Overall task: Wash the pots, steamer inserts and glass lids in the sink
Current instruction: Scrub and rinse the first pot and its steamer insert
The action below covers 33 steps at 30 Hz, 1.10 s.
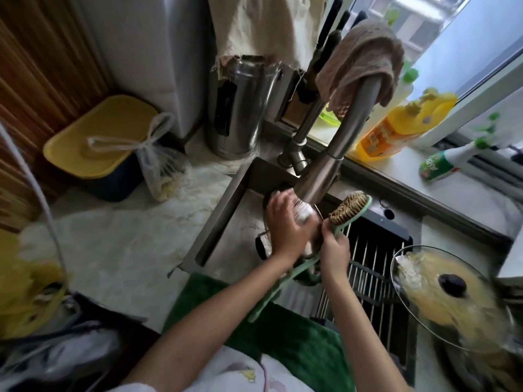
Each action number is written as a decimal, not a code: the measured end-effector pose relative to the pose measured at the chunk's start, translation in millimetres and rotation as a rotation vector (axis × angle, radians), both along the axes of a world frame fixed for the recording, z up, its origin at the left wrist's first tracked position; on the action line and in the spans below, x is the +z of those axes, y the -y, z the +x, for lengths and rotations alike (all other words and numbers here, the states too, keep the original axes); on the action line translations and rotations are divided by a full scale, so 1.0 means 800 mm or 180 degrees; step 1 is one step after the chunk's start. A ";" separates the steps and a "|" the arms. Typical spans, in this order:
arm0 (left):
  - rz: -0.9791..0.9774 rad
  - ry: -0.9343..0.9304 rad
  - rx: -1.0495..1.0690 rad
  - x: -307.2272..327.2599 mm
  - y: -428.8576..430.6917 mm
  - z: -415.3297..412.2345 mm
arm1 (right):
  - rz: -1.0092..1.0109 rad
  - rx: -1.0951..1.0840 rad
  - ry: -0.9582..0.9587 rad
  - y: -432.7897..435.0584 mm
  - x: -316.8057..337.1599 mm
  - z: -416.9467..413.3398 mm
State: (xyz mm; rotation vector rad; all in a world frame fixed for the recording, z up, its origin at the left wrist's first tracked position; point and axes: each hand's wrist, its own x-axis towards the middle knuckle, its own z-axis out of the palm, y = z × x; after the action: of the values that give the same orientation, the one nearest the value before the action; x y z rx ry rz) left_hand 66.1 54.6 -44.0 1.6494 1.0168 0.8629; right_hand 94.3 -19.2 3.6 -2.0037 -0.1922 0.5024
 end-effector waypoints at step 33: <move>-0.4347 0.0020 -0.0660 0.076 -0.095 -0.122 | 0.0080 0.1708 0.2466 0.035 0.004 -0.032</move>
State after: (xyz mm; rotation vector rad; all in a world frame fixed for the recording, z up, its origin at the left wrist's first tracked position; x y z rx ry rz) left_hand -31.6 130.3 17.1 0.5381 1.0144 -0.0731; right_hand 68.9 -47.5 6.4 -2.0227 -1.2214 0.0152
